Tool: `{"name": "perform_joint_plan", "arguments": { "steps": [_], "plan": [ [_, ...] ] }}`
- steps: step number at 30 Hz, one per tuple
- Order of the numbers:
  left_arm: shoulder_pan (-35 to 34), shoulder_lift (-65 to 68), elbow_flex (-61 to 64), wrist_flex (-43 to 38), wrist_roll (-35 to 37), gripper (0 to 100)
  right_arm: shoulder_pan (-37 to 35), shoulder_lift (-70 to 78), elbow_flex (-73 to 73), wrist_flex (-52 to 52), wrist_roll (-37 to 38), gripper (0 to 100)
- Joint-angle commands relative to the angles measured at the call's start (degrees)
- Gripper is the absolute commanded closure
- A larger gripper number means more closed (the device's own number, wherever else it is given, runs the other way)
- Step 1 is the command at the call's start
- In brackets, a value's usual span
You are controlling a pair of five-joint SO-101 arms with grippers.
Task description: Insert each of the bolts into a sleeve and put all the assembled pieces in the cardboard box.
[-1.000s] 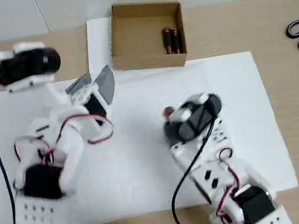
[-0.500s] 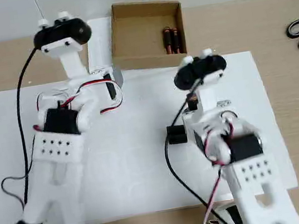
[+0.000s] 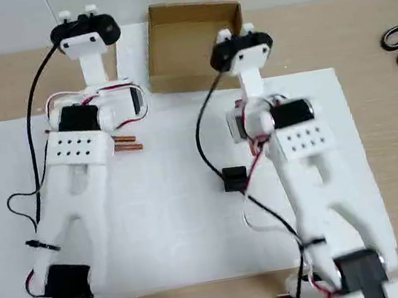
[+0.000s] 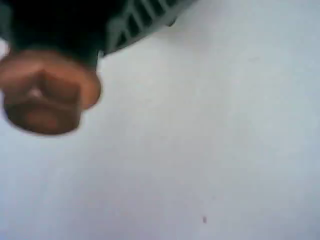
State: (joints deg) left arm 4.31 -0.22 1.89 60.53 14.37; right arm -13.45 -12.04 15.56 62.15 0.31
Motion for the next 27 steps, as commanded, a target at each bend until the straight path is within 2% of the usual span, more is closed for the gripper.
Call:
{"name": "perform_joint_plan", "arguments": {
  "steps": [1,15,27],
  "plan": [
    [-0.18,-0.18,-4.0,0.44,-0.97,92,0.57,6.46,-12.13,1.98,1.49,99.1],
    [-0.09,-0.18,-4.0,0.44,-1.05,92,0.57,40.04,-53.45,0.57,3.43,99.1],
    [-0.09,-0.26,-4.0,0.53,-0.79,92,-0.31,62.29,-86.95,-1.98,5.89,99.1]
  ]
}}
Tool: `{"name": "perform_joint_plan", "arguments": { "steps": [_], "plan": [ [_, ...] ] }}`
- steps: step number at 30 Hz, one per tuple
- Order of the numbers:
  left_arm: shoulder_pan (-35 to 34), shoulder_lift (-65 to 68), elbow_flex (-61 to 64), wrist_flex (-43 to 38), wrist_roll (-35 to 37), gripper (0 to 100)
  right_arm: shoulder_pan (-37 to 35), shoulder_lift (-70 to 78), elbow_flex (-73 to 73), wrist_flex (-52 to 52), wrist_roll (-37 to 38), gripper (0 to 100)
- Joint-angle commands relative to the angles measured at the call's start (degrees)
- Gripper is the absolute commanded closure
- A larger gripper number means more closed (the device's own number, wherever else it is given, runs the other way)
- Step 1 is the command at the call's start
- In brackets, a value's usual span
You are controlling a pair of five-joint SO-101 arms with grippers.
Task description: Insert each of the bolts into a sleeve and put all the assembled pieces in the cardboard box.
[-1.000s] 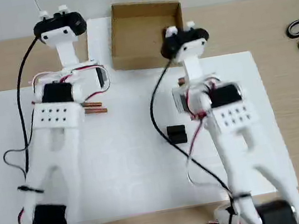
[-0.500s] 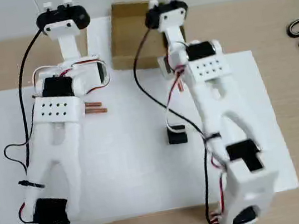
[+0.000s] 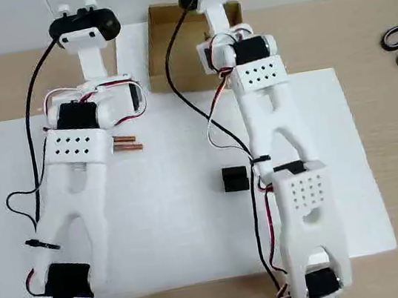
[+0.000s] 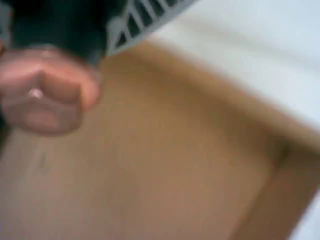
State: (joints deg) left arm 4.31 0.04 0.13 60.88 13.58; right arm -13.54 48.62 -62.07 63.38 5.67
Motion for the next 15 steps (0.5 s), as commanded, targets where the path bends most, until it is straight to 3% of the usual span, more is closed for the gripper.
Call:
{"name": "perform_joint_plan", "arguments": {
  "steps": [1,8,15],
  "plan": [
    [-0.09,-0.53,-2.24,0.18,0.0,92,-0.31,3.38,-11.25,-4.35,0.53,99.1],
    [-0.09,-0.7,-2.42,3.08,0.0,92,-3.74,12.53,-18.9,-11.65,0.7,99.1],
    [-0.09,-6.77,-2.24,4.22,-0.26,97,-6.99,18.15,-18.9,-17.27,5.89,99.1]
  ]
}}
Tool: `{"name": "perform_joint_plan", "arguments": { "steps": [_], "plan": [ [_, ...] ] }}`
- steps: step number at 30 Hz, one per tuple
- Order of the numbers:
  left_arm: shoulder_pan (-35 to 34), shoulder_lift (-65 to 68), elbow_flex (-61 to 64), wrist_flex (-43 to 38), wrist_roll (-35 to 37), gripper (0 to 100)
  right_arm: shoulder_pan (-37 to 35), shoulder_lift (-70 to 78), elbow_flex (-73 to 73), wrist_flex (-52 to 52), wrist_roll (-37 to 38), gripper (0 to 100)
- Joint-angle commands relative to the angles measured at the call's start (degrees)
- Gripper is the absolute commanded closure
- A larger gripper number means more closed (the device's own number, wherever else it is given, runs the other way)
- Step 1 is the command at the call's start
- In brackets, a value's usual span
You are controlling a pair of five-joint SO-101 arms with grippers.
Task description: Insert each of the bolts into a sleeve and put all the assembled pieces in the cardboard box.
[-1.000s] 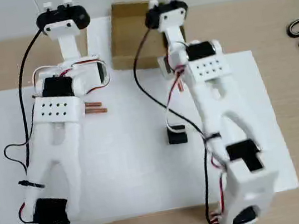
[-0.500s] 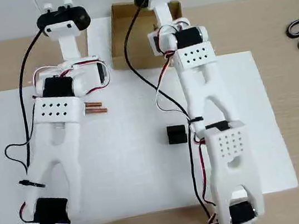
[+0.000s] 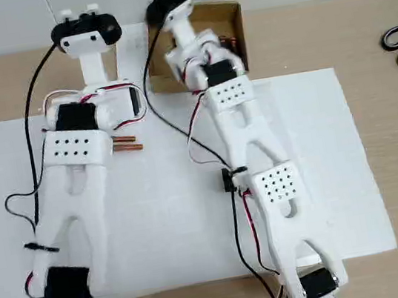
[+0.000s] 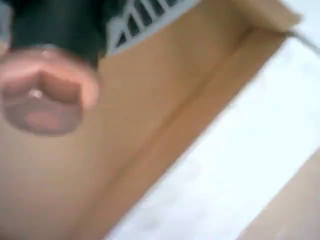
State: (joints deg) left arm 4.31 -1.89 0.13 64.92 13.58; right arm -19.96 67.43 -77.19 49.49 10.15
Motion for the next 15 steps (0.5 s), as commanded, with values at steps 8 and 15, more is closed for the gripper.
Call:
{"name": "perform_joint_plan", "arguments": {
  "steps": [8,15],
  "plan": [
    [-0.44,-5.89,-2.07,0.62,-0.35,97,-0.75,0.22,-3.96,-4.18,1.76,91.8],
    [-0.09,-6.15,-2.07,0.62,-0.35,97,0.13,0.13,-5.63,-2.68,1.85,87.3]
  ]
}}
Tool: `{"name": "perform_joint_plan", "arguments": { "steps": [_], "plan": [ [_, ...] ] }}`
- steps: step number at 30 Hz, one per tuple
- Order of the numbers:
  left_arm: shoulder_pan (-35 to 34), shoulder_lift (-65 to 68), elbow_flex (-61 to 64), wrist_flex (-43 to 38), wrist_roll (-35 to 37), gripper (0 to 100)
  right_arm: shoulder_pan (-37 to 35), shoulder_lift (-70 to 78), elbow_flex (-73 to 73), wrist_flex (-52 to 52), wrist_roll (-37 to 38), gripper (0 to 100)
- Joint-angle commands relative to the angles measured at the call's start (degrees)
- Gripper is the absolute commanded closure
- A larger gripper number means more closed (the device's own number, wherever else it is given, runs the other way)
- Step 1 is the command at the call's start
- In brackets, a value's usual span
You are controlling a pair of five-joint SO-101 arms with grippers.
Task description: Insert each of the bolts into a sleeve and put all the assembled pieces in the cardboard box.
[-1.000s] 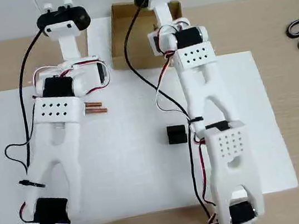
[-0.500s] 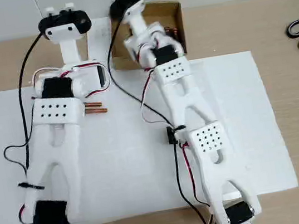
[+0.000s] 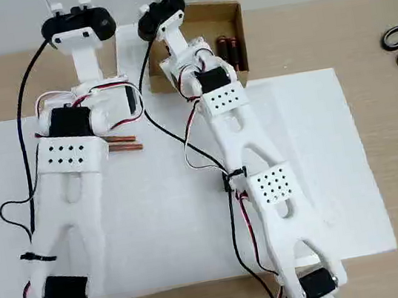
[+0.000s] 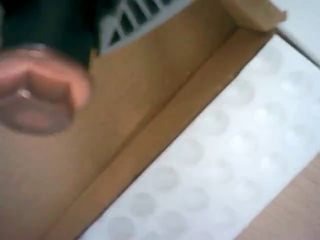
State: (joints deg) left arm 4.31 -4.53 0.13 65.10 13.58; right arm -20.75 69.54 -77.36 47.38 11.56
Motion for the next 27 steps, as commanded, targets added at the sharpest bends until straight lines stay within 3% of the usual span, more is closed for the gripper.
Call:
{"name": "perform_joint_plan", "arguments": {
  "steps": [1,7,14,19,27],
  "plan": [
    [-0.09,-3.52,-2.07,0.44,-0.35,97,1.19,-1.98,-6.33,0.31,0.44,86.1],
    [-0.09,-3.52,-2.07,1.41,-0.35,97,1.63,-1.89,-9.58,3.3,0.35,79.0],
    [-0.09,-3.52,-2.07,1.58,-0.26,97,2.07,-2.15,-10.02,5.41,0.09,78.6],
    [-0.35,-3.52,-2.15,1.58,-0.35,97,2.24,-5.76,-16.0,21.85,-5.1,78.6],
    [-0.09,-3.52,-2.15,1.58,-0.26,96,2.77,-11.56,-19.08,46.81,-5.1,78.6]
  ]
}}
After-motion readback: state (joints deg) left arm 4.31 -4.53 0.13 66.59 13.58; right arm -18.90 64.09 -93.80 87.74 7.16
